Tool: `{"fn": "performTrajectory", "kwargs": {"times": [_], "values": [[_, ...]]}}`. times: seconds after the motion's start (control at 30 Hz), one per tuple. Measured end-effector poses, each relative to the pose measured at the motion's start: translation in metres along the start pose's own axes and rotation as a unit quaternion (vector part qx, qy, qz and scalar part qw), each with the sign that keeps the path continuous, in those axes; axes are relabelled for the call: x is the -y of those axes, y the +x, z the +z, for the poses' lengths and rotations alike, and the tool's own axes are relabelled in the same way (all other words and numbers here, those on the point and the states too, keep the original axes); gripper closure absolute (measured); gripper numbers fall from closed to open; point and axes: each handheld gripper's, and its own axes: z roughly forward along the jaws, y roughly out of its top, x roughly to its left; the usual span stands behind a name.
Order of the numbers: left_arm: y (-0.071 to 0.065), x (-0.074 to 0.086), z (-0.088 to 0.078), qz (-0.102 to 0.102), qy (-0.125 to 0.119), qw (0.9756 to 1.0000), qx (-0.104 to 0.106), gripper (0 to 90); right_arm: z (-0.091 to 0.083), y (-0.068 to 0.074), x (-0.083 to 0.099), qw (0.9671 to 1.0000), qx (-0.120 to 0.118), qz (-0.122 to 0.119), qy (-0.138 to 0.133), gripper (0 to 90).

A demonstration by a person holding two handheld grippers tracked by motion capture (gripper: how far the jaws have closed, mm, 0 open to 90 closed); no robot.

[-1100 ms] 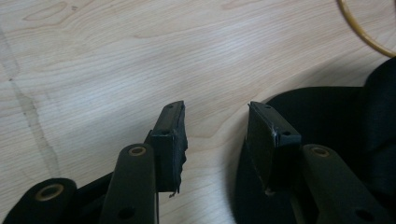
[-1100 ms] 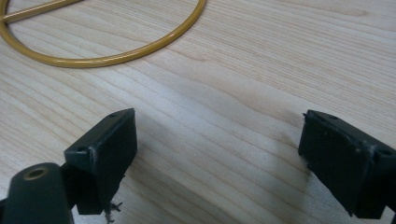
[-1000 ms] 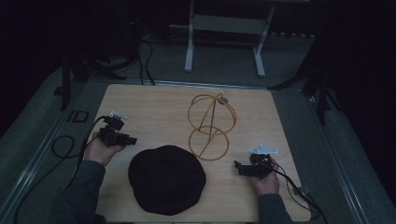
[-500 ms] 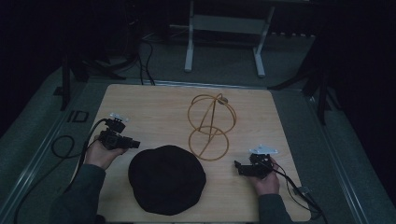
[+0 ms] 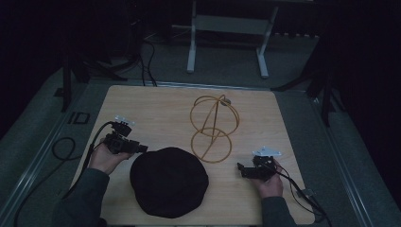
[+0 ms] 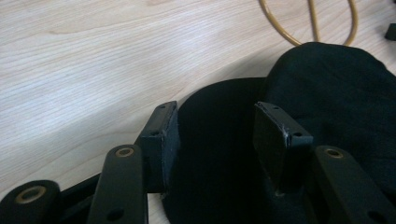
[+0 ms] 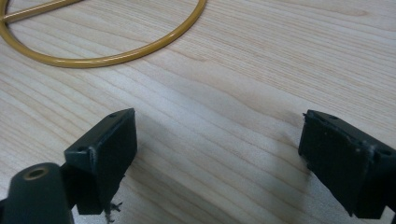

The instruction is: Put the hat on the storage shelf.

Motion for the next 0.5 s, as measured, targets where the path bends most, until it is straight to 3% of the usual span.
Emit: {"fn": "performTrajectory", "kwargs": {"times": [0.23, 0.5], "values": [[-0.007, 0.002, 0.008, 0.01, 0.008, 0.9998, 0.014, 41.5, 0.0, 0.0, 0.0, 1.0, 0.0, 0.0, 0.0, 11.5], [-0.017, 0.005, 0.024, 0.032, 0.036, 0.9988, 0.001, 38.3, 0.0, 0.0, 0.0, 1.0, 0.0, 0.0, 0.0, 11.5]]}}
